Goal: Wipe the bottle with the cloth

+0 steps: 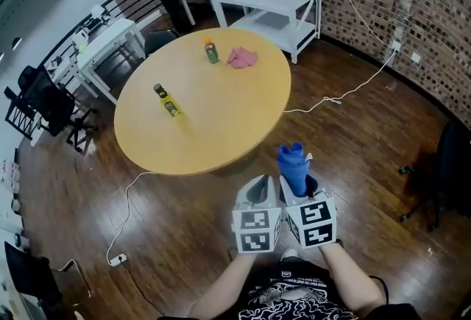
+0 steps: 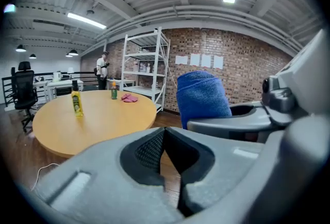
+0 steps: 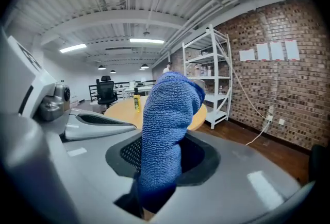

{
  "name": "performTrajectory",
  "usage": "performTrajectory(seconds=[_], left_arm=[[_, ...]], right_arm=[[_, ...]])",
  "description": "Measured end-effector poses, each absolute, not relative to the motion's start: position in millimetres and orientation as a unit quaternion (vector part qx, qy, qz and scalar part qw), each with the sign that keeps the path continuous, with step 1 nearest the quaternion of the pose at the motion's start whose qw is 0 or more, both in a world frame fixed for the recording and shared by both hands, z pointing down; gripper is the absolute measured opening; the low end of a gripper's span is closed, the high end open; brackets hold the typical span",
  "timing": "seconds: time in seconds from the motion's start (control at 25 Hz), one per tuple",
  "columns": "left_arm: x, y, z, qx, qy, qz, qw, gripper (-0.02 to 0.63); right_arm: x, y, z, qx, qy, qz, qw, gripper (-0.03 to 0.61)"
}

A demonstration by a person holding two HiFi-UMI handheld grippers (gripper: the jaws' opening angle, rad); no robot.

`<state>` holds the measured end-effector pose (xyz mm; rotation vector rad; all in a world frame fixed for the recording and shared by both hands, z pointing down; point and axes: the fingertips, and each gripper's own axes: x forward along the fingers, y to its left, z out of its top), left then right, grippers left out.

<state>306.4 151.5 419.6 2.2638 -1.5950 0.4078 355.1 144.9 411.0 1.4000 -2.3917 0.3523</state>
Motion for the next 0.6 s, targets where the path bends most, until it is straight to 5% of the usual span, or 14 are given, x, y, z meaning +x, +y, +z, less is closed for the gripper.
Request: performTrajectory(seconds=[0.6], left_arm=[[165.4, 171.4, 437.8, 0.672, -0.701, 0.118, 0.205, 0.004]], right_arm=[[215.7, 144.5, 429.8, 0.325, -0.920, 0.106, 0.191, 0.137]])
